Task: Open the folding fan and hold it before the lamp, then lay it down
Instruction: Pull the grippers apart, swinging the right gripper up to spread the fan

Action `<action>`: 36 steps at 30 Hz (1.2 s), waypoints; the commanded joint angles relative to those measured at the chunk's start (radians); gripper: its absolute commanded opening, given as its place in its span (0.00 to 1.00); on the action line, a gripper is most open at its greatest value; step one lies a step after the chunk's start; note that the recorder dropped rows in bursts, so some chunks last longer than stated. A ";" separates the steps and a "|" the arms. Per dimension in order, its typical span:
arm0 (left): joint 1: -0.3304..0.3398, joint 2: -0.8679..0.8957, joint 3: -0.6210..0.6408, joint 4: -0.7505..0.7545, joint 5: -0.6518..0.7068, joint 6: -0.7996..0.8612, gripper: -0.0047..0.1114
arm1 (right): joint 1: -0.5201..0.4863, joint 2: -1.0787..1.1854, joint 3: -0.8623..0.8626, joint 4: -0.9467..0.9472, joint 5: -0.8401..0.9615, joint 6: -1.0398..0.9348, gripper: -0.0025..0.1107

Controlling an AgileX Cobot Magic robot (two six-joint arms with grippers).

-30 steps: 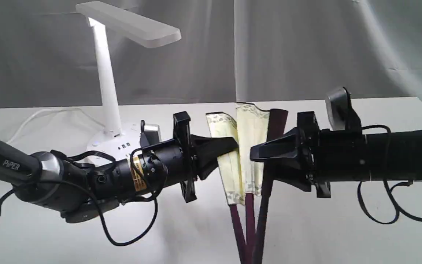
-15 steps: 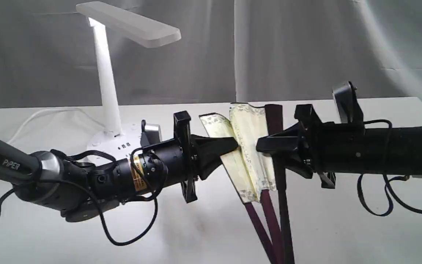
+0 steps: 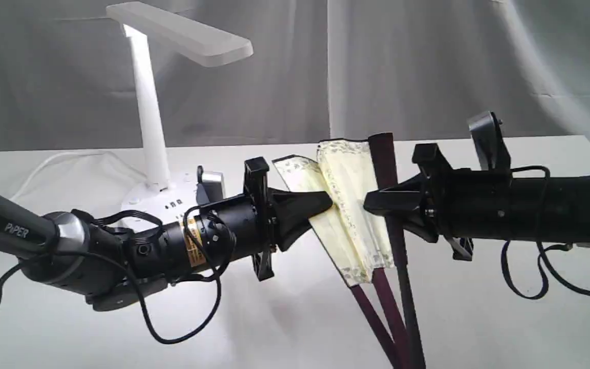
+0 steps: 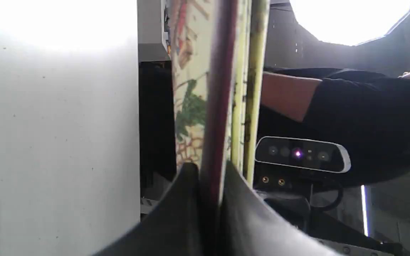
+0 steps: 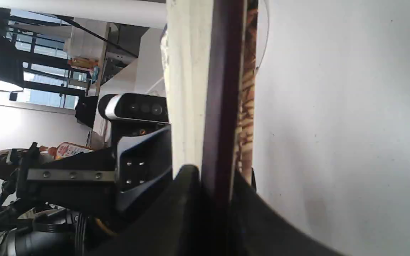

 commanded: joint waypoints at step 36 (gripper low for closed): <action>-0.214 -0.365 0.334 -0.757 -0.016 0.337 0.04 | -0.153 -0.007 -0.065 -0.006 0.144 0.223 0.02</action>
